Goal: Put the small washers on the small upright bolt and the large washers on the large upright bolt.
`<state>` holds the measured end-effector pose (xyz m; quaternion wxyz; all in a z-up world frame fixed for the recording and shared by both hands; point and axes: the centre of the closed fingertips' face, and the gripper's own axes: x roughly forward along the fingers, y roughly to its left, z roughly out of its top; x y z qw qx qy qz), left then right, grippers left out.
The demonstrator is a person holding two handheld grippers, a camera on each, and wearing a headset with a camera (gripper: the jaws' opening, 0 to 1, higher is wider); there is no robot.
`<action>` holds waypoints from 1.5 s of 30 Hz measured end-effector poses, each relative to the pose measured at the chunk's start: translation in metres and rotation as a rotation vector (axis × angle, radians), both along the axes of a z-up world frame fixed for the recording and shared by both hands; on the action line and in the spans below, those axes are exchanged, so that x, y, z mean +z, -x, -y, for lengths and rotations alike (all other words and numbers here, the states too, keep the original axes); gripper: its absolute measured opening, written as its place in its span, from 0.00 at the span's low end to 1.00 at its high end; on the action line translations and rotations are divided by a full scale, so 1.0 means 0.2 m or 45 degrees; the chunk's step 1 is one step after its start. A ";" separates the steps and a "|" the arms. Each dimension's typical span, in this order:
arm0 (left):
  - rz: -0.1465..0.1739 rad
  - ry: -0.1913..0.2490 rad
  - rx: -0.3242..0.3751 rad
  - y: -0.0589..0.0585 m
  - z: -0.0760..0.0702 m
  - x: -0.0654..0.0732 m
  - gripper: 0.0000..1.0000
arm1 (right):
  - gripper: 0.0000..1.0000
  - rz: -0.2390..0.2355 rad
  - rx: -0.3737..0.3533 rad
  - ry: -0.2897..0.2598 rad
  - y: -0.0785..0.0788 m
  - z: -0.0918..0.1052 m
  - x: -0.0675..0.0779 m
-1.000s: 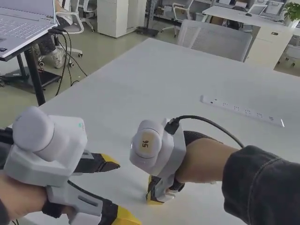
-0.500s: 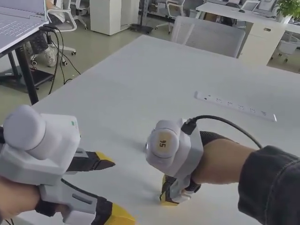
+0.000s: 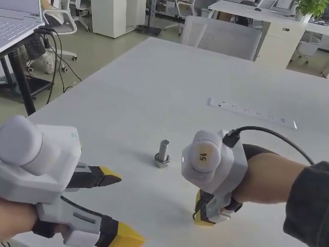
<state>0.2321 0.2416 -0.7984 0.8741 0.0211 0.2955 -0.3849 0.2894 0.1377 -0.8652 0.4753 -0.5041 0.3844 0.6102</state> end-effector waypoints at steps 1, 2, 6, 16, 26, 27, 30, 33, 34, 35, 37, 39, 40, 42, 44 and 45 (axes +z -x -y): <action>-0.001 0.000 -0.001 0.00 0.00 0.00 0.74 | 0.14 0.000 -0.009 -0.001 -0.01 0.02 0.00; -0.001 -0.001 -0.002 0.00 0.00 0.00 0.74 | 0.14 0.000 -0.012 -0.002 -0.01 0.02 0.00; -0.002 -0.003 -0.002 0.00 0.00 0.00 0.74 | 0.14 0.000 -0.051 0.001 -0.04 0.08 0.02; -0.008 -0.005 -0.004 -0.01 0.01 0.00 0.74 | 0.14 0.008 -0.143 0.007 -0.11 0.24 0.05; -0.015 -0.011 -0.011 0.00 0.01 -0.01 0.74 | 0.14 0.044 -0.213 0.006 -0.20 0.34 0.12; -0.016 -0.011 -0.012 0.00 0.01 -0.01 0.74 | 0.14 0.050 -0.219 0.003 -0.21 0.34 0.14; -0.015 -0.012 -0.012 0.01 0.01 -0.02 0.74 | 0.14 0.070 -0.227 -0.006 -0.24 0.35 0.18; -0.013 -0.011 -0.010 0.01 0.01 -0.02 0.74 | 0.14 0.082 -0.231 -0.017 -0.26 0.34 0.20; -0.014 -0.011 -0.010 0.01 0.01 -0.02 0.74 | 0.14 0.087 -0.231 -0.021 -0.26 0.34 0.21; -0.013 -0.010 -0.009 0.01 0.01 -0.02 0.74 | 0.14 0.091 -0.229 -0.024 -0.27 0.34 0.22; -0.013 -0.010 -0.009 0.01 0.01 -0.02 0.74 | 0.14 0.103 -0.225 -0.030 -0.27 0.33 0.24; -0.013 -0.010 -0.010 0.01 0.01 -0.02 0.74 | 0.14 0.115 -0.221 -0.037 -0.28 0.32 0.27; -0.013 -0.009 -0.010 0.01 0.01 -0.02 0.74 | 0.14 0.123 -0.216 -0.042 -0.29 0.31 0.28; -0.012 -0.008 -0.009 0.02 0.01 -0.02 0.74 | 0.14 0.133 -0.210 -0.049 -0.30 0.29 0.30; -0.010 -0.008 -0.007 0.02 0.01 -0.02 0.74 | 0.14 0.147 -0.202 -0.053 -0.31 0.28 0.32; -0.009 -0.007 -0.006 0.02 0.01 -0.02 0.74 | 0.14 0.152 -0.197 -0.057 -0.31 0.27 0.34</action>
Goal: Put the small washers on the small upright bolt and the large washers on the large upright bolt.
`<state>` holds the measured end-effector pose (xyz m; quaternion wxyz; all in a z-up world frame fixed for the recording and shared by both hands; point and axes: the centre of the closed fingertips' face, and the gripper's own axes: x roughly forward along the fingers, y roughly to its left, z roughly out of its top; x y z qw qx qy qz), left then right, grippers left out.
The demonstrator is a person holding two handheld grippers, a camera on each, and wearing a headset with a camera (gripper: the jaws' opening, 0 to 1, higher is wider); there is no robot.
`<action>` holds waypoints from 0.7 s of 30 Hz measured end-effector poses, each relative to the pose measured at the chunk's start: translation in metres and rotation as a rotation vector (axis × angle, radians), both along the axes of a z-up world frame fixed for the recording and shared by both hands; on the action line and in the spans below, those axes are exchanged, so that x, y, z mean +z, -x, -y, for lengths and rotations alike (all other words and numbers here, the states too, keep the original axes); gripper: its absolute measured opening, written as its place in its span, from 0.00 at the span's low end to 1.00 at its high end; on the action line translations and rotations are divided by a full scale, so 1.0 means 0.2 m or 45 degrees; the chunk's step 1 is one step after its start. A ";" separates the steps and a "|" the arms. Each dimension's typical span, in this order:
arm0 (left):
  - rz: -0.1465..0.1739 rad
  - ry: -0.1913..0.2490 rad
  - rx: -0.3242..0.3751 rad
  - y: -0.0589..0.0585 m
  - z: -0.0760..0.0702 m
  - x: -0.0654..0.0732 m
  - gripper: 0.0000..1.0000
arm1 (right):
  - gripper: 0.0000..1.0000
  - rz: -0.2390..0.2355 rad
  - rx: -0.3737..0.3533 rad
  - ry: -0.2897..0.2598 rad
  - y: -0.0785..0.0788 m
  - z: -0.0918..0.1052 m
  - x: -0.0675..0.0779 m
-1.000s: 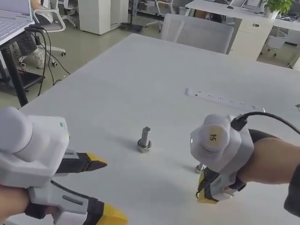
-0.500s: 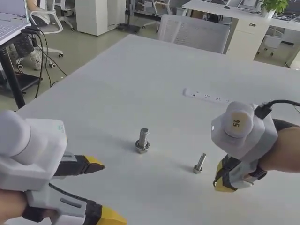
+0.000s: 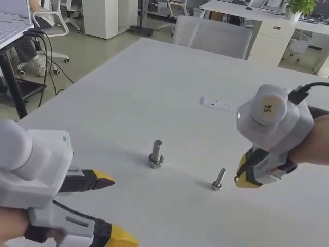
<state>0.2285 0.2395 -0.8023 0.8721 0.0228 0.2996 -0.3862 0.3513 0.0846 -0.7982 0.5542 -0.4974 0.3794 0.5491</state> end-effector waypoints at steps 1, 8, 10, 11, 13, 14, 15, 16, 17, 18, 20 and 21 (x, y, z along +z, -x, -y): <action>0.000 0.000 0.001 0.00 0.00 0.00 0.74 | 0.14 0.004 0.003 -0.002 0.00 -0.01 0.01; 0.001 0.002 0.004 0.00 0.00 0.00 0.74 | 0.14 0.034 0.030 -0.010 -0.04 -0.06 0.05; -0.001 0.000 0.005 0.00 0.00 0.00 0.74 | 0.14 0.039 0.038 -0.004 -0.05 -0.07 0.05; -0.001 0.000 0.005 0.00 0.00 0.00 0.74 | 0.14 0.041 0.040 -0.003 -0.05 -0.08 0.05; -0.002 0.001 0.006 0.00 0.00 0.00 0.74 | 0.14 0.041 0.045 -0.004 -0.06 -0.09 0.04; -0.003 0.001 0.007 0.00 0.00 0.00 0.74 | 0.14 0.041 0.048 -0.002 -0.08 -0.09 0.03; -0.004 0.001 0.008 0.00 0.00 0.00 0.74 | 0.14 0.042 0.051 0.000 -0.08 -0.09 0.03; -0.003 0.002 0.008 0.01 0.00 0.00 0.74 | 0.14 0.042 0.053 0.002 -0.08 -0.10 0.03; -0.003 0.002 0.009 0.00 0.00 0.00 0.74 | 0.14 0.041 0.058 0.003 -0.08 -0.10 0.02; -0.004 0.003 0.010 0.00 0.00 0.00 0.74 | 0.14 0.038 0.059 0.002 -0.08 -0.11 0.02; -0.005 0.002 0.011 0.00 -0.01 0.00 0.74 | 0.14 0.031 0.059 0.002 -0.09 -0.11 0.01; -0.006 0.001 0.012 0.00 -0.01 0.00 0.74 | 0.14 0.031 0.059 0.010 -0.09 -0.11 0.00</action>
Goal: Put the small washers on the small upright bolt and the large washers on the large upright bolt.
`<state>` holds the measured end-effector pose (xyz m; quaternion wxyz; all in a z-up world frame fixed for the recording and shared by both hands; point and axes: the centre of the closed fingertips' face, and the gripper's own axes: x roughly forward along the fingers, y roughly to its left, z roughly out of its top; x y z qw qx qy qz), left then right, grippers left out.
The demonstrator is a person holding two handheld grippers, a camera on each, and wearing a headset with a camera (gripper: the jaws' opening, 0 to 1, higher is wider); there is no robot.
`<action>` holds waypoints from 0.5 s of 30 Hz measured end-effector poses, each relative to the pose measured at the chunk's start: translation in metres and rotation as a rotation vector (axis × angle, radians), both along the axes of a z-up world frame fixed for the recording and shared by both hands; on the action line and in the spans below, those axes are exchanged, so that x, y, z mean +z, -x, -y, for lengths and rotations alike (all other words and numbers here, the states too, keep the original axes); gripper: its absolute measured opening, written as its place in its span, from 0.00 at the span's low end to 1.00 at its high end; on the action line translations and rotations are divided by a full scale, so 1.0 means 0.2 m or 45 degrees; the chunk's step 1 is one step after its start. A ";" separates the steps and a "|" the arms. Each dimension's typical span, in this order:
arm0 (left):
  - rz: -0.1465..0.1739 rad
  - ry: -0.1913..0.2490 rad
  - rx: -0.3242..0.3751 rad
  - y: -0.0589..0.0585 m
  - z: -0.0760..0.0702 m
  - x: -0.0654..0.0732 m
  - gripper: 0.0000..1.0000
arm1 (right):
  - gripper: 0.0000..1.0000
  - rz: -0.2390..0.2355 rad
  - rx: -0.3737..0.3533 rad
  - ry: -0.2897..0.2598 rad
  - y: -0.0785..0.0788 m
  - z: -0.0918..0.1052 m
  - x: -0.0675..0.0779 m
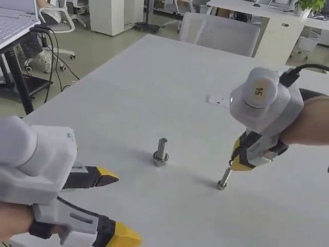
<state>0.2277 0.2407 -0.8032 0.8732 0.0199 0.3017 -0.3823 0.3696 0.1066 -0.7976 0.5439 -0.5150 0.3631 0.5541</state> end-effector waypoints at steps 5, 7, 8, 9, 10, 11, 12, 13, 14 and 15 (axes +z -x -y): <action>-0.002 -0.001 0.002 0.00 0.00 0.00 0.74 | 0.14 -0.008 0.002 0.011 -0.01 0.00 -0.02; -0.003 -0.001 0.003 0.00 0.00 0.01 0.74 | 0.14 -0.011 0.005 0.016 -0.01 0.00 -0.02; -0.004 -0.001 0.004 0.00 0.00 0.01 0.74 | 0.14 -0.014 0.006 0.016 -0.01 0.00 -0.02; -0.004 0.000 0.004 0.00 0.00 0.01 0.74 | 0.14 -0.016 0.007 0.016 -0.02 0.00 -0.02; -0.004 0.000 0.004 0.00 0.00 0.01 0.74 | 0.14 -0.018 0.007 0.017 -0.02 0.00 -0.03; -0.004 -0.001 0.005 0.00 -0.01 0.01 0.74 | 0.14 -0.020 0.009 0.019 -0.03 -0.01 -0.04; -0.005 0.000 0.005 0.00 -0.01 0.01 0.74 | 0.14 -0.024 0.007 0.021 -0.03 -0.01 -0.04; -0.006 0.001 0.006 0.00 -0.01 0.01 0.74 | 0.14 -0.026 0.007 0.023 -0.03 -0.01 -0.04; -0.005 0.002 0.007 -0.01 -0.01 0.01 0.74 | 0.14 -0.027 0.011 0.024 -0.02 -0.01 -0.04; -0.007 0.002 0.007 -0.01 -0.01 0.01 0.74 | 0.14 -0.032 0.011 0.027 -0.02 -0.02 -0.05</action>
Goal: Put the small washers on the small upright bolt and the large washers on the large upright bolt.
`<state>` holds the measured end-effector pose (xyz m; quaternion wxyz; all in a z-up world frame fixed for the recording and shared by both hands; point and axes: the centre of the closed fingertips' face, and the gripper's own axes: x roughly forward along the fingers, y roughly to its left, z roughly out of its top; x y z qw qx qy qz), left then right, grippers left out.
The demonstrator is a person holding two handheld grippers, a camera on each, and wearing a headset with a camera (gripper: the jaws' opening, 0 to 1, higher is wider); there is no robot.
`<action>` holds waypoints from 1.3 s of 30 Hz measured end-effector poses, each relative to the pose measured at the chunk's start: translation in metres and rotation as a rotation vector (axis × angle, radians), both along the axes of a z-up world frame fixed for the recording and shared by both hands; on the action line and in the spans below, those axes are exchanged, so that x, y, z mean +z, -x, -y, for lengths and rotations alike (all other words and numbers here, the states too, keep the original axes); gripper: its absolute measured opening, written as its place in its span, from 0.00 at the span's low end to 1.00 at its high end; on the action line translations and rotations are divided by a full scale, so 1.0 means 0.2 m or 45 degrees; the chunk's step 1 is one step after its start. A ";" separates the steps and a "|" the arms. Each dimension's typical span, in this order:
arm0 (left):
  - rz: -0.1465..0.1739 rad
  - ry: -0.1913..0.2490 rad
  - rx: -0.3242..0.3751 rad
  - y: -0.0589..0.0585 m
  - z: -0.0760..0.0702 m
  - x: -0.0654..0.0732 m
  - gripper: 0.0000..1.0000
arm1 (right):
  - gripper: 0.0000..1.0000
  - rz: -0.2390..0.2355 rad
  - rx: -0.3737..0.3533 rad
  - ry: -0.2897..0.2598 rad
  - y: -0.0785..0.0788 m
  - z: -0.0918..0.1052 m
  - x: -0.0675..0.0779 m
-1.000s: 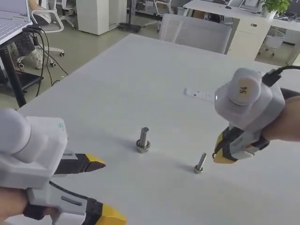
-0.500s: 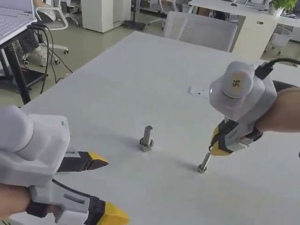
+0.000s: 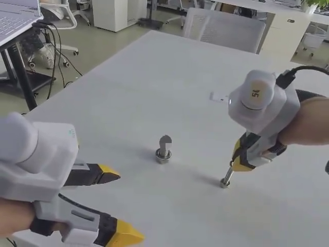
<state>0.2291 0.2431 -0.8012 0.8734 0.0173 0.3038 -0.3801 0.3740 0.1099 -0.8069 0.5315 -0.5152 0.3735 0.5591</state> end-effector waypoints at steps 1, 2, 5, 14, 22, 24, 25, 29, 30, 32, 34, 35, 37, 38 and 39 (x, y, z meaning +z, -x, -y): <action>-0.001 -0.001 0.000 0.00 0.00 0.00 0.74 | 0.14 -0.001 0.001 0.000 0.00 0.00 0.00; -0.002 -0.001 -0.001 0.00 0.00 0.00 0.74 | 0.14 -0.002 0.000 0.002 0.00 0.00 0.00; -0.004 0.000 -0.002 0.00 0.00 0.00 0.74 | 0.14 -0.008 0.002 0.005 0.01 -0.01 0.00; -0.008 0.000 -0.004 0.00 0.00 0.00 0.74 | 0.14 -0.019 0.003 0.015 0.00 0.00 -0.02; -0.013 0.000 -0.004 0.00 0.00 -0.01 0.74 | 0.14 -0.034 0.000 0.029 0.00 0.00 -0.08; -0.016 -0.003 -0.004 0.00 0.00 -0.01 0.74 | 0.14 -0.036 0.001 0.034 -0.01 0.01 -0.09; -0.016 -0.003 -0.004 0.00 0.00 -0.01 0.74 | 0.14 -0.037 0.002 0.034 -0.01 0.00 -0.09; -0.021 -0.005 -0.005 0.00 0.00 -0.01 0.74 | 0.14 -0.046 0.002 0.039 -0.01 0.00 -0.13; -0.021 -0.004 -0.005 0.00 0.00 -0.01 0.74 | 0.14 -0.048 0.001 0.041 -0.01 0.00 -0.13; -0.022 -0.005 -0.005 0.00 0.00 -0.01 0.74 | 0.14 -0.054 -0.002 0.043 -0.01 0.00 -0.15; -0.022 -0.004 -0.004 0.00 0.00 -0.01 0.74 | 0.14 -0.058 -0.003 0.049 0.00 0.00 -0.16; -0.022 -0.004 -0.004 0.00 0.00 -0.01 0.74 | 0.14 -0.057 -0.001 0.051 -0.01 0.00 -0.17; -0.022 -0.004 -0.003 0.00 0.00 -0.01 0.74 | 0.14 -0.059 -0.003 0.050 -0.01 0.00 -0.18; -0.023 -0.004 -0.004 0.00 0.00 -0.01 0.74 | 0.14 -0.061 -0.004 0.050 -0.01 0.00 -0.18; -0.024 -0.005 -0.005 0.00 0.00 -0.01 0.74 | 0.14 -0.065 -0.007 0.049 -0.01 0.00 -0.19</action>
